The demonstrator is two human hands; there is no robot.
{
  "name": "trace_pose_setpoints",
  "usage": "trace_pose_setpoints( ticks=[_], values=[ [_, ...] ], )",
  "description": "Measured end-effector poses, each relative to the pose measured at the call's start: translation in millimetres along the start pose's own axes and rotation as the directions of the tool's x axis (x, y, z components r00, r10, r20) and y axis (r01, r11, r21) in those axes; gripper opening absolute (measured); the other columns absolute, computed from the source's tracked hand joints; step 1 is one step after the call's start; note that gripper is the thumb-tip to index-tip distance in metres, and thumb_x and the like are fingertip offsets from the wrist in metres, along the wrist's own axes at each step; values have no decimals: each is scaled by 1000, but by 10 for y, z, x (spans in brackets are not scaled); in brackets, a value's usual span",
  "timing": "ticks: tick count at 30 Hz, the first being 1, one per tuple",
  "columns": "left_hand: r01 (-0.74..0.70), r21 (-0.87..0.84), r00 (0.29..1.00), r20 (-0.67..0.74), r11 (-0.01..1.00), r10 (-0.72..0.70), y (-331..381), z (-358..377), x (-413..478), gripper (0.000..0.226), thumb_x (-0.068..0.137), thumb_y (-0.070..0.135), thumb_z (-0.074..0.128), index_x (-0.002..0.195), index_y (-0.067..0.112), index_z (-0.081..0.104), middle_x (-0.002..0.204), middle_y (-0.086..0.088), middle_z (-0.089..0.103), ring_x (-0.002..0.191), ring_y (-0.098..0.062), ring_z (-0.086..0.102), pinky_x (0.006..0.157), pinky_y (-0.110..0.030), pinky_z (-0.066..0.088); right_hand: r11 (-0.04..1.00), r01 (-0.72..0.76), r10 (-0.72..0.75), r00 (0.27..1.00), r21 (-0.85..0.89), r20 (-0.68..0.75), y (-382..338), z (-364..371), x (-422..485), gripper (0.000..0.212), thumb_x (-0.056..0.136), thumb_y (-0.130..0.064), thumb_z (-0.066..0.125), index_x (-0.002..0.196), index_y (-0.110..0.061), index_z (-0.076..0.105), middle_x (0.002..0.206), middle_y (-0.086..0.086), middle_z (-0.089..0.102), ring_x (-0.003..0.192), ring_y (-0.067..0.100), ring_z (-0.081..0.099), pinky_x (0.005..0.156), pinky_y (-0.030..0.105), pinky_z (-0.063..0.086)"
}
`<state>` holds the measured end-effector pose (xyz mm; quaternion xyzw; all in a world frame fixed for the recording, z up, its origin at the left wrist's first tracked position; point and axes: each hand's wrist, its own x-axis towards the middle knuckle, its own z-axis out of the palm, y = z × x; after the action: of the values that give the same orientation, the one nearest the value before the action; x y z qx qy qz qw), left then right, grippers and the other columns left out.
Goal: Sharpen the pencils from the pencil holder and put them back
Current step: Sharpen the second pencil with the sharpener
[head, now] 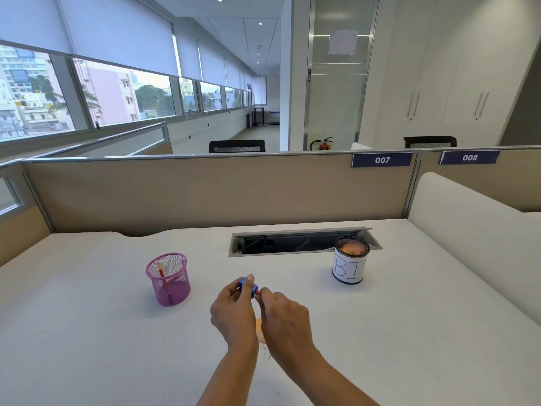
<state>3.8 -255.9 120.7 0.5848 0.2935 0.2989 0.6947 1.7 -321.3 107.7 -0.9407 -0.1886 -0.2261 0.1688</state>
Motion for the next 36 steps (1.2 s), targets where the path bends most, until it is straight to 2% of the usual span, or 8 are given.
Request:
trace_pose_setpoints(
  ticks=[2, 5, 11, 16, 22, 26, 31, 36],
  values=[
    [-2, -36, 998, 60, 999, 4, 20, -21, 23, 23, 77, 19, 70, 96, 7, 69, 86, -7, 68, 78, -18, 64, 78, -26, 48, 998, -40, 41, 999, 56, -21, -21, -26, -4, 10, 81, -27, 70, 79, -21, 63, 55, -3, 63, 43, 9, 31, 41, 10, 4],
    [9, -93, 988, 157, 996, 6, 30, -42, 44, 13, 78, 17, 69, 89, 11, 68, 74, 2, 67, 72, -10, 64, 68, -18, 47, 949, -202, 181, 978, 244, 104, -17, -44, 56, 35, 101, -34, 30, 101, -16, 59, 81, 2, 65, 66, 16, 46, 52, 23, 30],
    [69, -180, 953, 302, 981, -11, 22, -35, 112, 8, 82, 13, 64, 82, 19, 69, 70, 6, 71, 80, -17, 65, 71, -23, 48, 691, -479, 304, 872, 541, 383, -14, -204, 148, 31, 99, -33, 40, 80, -16, 57, 58, -6, 44, 50, 8, 38, 48, 19, 28],
    [126, -218, 919, 392, 968, -31, 71, -17, 130, 11, 84, 13, 58, 89, 16, 68, 70, 7, 72, 87, -23, 63, 85, -35, 48, 308, -688, 294, 726, 657, 622, -19, -410, 178, 34, 98, -31, 43, 73, -15, 58, 47, -5, 32, 36, 4, 25, 38, 16, 22],
    [241, -311, 885, 459, 919, -77, 68, -41, 136, 15, 88, 10, 51, 90, 13, 66, 68, 3, 73, 67, -11, 70, 61, -20, 56, -113, -820, 140, 547, 562, 826, 9, -557, 203, 24, 97, -28, 47, 77, -15, 50, 36, -8, 26, 28, 2, 17, 29, 10, 14],
    [349, -373, 853, 507, 860, -126, 19, -50, 124, 17, 88, 13, 50, 90, 10, 67, 69, -3, 73, 64, -12, 69, 63, -22, 57, -353, -829, 2, 463, 434, 886, 53, -540, 195, 33, 96, -28, 47, 69, -11, 54, 37, -7, 28, 25, 1, 20, 27, 9, 14],
    [456, -379, 800, 572, 806, -184, -33, -31, 130, 20, 90, 17, 48, 94, 10, 66, 72, -6, 73, 67, -14, 71, 64, -26, 57, -590, -746, -135, 470, 310, 872, 88, -452, 128, 36, 96, -27, 47, 70, -4, 59, 37, -4, 30, 22, 3, 24, 21, 10, 17],
    [603, -420, 712, 667, 678, -219, -32, -32, 118, 31, 79, 35, 53, 89, 7, 62, 71, -8, 69, 72, -15, 71, 56, -23, 57, -726, -651, -220, 525, 221, 822, -1, -465, 73, 41, 96, -26, 46, 71, 2, 61, 37, -2, 31, 19, 6, 27, 20, 11, 19]
  ],
)
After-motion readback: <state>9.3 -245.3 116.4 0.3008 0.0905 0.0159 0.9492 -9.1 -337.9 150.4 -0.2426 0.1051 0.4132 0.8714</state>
